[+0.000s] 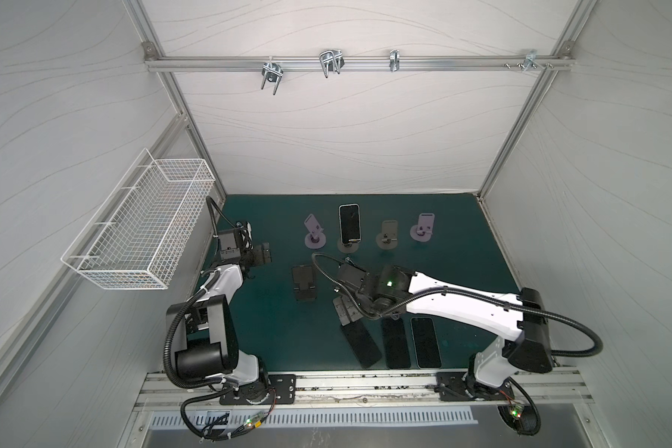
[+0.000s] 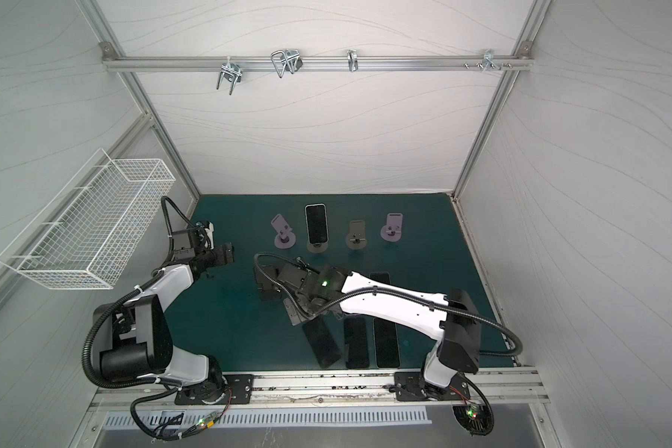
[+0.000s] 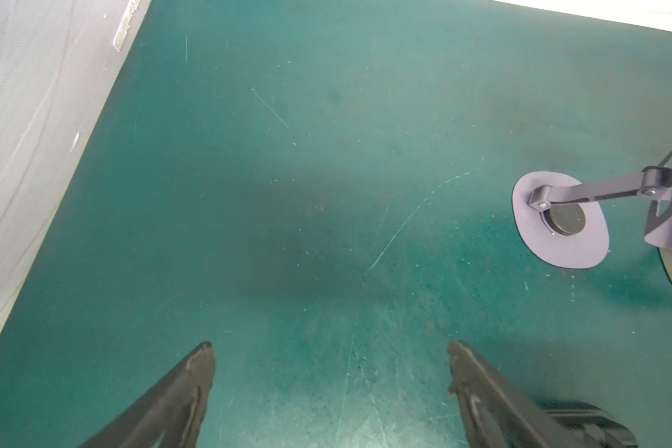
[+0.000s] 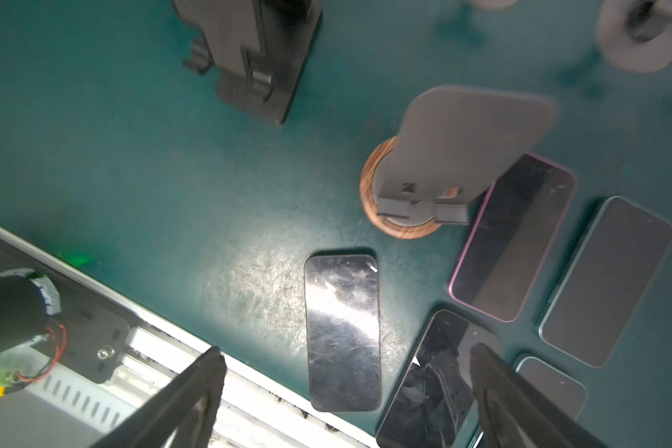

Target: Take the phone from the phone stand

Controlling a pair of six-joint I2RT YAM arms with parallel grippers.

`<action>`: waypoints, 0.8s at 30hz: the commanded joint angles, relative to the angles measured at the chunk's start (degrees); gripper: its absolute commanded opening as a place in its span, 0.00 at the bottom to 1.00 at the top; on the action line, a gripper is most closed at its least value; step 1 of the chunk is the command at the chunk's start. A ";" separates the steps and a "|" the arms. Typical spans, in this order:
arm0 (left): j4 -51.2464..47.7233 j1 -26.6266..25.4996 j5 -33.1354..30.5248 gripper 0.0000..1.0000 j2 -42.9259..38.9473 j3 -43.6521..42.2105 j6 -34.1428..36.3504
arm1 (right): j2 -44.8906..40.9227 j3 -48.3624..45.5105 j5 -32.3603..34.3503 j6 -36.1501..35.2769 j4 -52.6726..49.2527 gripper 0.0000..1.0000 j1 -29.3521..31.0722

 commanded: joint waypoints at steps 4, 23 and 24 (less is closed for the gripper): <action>1.14 0.33 1.37 0.95 -0.94 0.34 1.20 | -1.84 -6.30 0.40 5.44 8.21 0.99 -8.02; 1.76 0.28 -0.70 0.96 -1.57 -0.38 0.91 | 11.84 0.57 7.24 -0.30 12.12 0.99 -10.88; 1.68 0.33 -0.61 0.95 -1.48 -0.30 0.92 | 12.27 0.33 6.72 -0.14 12.60 0.99 -10.90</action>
